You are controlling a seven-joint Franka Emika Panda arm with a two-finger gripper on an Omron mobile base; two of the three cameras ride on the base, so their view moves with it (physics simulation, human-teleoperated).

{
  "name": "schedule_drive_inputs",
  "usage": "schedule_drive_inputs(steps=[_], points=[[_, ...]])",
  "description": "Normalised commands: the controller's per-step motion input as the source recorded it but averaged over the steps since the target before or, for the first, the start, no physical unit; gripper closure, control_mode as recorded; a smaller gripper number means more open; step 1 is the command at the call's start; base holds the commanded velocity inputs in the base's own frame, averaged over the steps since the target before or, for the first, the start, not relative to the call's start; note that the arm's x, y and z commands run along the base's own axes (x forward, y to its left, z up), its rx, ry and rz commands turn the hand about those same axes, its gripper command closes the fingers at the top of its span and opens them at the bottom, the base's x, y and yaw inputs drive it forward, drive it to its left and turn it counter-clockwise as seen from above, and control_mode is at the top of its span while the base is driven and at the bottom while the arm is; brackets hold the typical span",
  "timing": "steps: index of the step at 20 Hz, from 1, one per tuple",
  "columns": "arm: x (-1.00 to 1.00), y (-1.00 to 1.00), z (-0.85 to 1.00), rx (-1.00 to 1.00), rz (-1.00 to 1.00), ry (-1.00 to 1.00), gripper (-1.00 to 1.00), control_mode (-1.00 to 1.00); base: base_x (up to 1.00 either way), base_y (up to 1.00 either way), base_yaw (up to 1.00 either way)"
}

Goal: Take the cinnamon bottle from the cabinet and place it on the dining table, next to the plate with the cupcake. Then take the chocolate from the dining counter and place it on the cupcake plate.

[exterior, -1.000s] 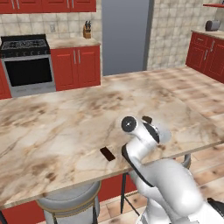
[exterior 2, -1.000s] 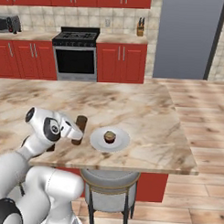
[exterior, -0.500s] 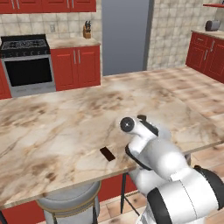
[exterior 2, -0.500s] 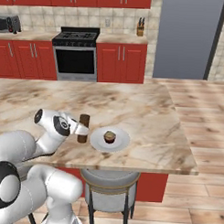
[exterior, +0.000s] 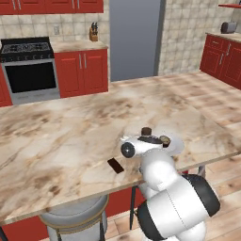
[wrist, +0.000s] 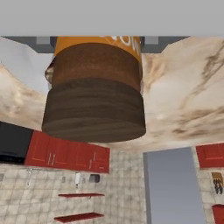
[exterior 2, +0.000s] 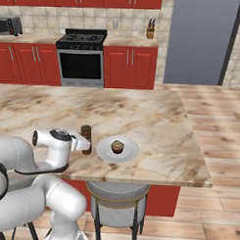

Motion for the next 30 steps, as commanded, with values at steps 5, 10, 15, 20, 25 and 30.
schedule_drive_inputs(steps=[5, 10, 15, 20, 25, 30], points=[[0.11, 0.0, -0.36, 0.0, 0.0, -0.08, 1.0, -1.0, 0.0, 0.0, 0.0], [0.0, 0.0, -0.38, 0.0, -0.02, -0.03, 1.0, -1.0, 0.0, 0.0, 0.0], [0.02, 0.0, -0.13, 0.0, -0.06, -0.06, 1.0, -1.0, 0.0, 0.0, 0.0], [-0.15, 0.12, 0.0, 0.0, -0.07, -0.06, -1.0, -1.0, 0.0, 0.0, 0.0], [-0.25, 0.19, 0.1, 0.01, -0.11, -0.03, -1.0, -1.0, 0.0, 0.0, 0.0], [-0.13, 0.14, 0.36, 0.03, -0.12, 0.0, -1.0, -1.0, 0.0, 0.0, 0.0]])
